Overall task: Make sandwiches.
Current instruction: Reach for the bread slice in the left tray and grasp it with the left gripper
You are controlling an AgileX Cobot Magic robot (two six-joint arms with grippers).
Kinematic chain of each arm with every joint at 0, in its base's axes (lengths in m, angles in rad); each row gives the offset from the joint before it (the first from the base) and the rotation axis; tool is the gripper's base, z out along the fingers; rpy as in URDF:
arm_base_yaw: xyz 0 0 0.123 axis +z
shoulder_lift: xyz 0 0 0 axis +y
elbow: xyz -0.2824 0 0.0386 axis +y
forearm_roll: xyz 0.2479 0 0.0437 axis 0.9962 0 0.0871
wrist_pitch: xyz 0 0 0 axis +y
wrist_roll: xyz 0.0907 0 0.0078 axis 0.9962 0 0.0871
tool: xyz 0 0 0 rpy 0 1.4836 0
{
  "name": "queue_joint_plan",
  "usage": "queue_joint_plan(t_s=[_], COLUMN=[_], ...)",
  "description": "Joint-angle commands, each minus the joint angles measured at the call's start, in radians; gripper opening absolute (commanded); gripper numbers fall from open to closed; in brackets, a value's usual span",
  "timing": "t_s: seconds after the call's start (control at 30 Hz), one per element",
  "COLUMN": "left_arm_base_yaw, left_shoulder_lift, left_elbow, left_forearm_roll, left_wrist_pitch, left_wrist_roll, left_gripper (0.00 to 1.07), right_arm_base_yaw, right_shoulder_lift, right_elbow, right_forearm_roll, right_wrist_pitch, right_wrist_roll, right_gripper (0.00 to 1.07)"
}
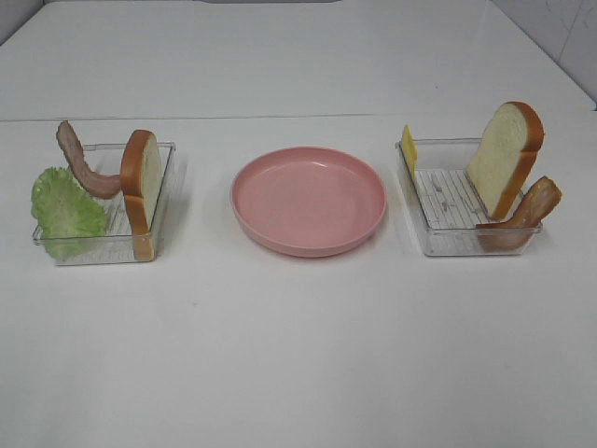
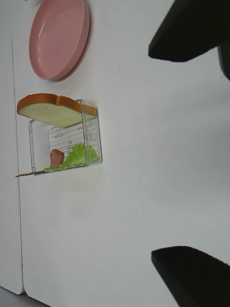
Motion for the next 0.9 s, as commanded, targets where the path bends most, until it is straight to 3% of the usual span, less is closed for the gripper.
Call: queue_joint_plan(t_s=[0.03,0.2,0.3,0.33,0.4,0.43,0.5,0.53,0.6,0.73,0.77,0.8,0.87,0.9], left_arm_base_yaw=[0.003,0.003,0.003,0.003,0.003,0.003,0.003,0.003,0.003,0.003,-0.004,-0.037,-0.056,-0.116], left_shoulder_lift=[-0.011,0.122,0.404,0.404,0.621,0.621,0.924,0.924,1.138,1.26,1.391,1.51,1.554,1.655], left_elbow=[-0.003,-0.111,-0.268,-0.268,-0.389,-0.389,-0.568,-0.568,-0.709,-0.806,-0.9,-0.974,-1.003,-1.065], left_forearm_roll=[0.002,0.001,-0.003,-0.003,-0.006,-0.006,-0.003,-0.003,-0.02,-0.05,-0.076,-0.074,-0.069,-0.058], left_wrist_pitch=[-0.002,0.043,0.117,0.117,0.142,0.142,0.197,0.197,0.235,0.235,0.235,0.235,0.235,0.235], left_wrist_roll=[0.012,0.07,0.078,0.078,0.071,0.071,-0.031,-0.031,-0.029,-0.026,-0.02,-0.013,-0.02,-0.041], left_gripper=[0.98,0.96,0.93,0.93,0.93,0.93,0.93,0.93,0.92,0.92,0.92,0.92,0.92,0.92], right_arm_base_yaw=[0.0,0.0,0.0,0.0,0.0,0.0,0.0,0.0,0.0,0.0,0.0,0.0,0.0,0.0], right_shoulder_lift=[-0.023,-0.022,-0.022,-0.022,-0.022,-0.022,-0.022,-0.022,-0.022,-0.021,-0.021,-0.021,-0.021,-0.021], right_elbow=[0.002,0.002,0.002,0.002,0.002,0.002,0.002,0.002,0.002,0.002,0.002,0.002,0.002,0.002], right_forearm_roll=[-0.002,-0.002,-0.002,-0.002,-0.002,-0.002,-0.002,-0.002,-0.002,-0.002,-0.002,-0.002,-0.002,-0.002], right_wrist_pitch=[-0.003,-0.003,-0.003,-0.003,-0.003,-0.003,-0.003,-0.003,-0.003,-0.003,-0.003,-0.003,-0.003,-0.003], right_wrist_roll=[0.0,0.0,0.0,0.0,0.0,0.0,0.0,0.0,0.0,0.0,0.0,0.0,0.0,0.0], right_gripper=[0.96,0.96,0.96,0.96,0.96,0.96,0.96,0.96,0.96,0.96,0.96,0.96,0.96,0.96])
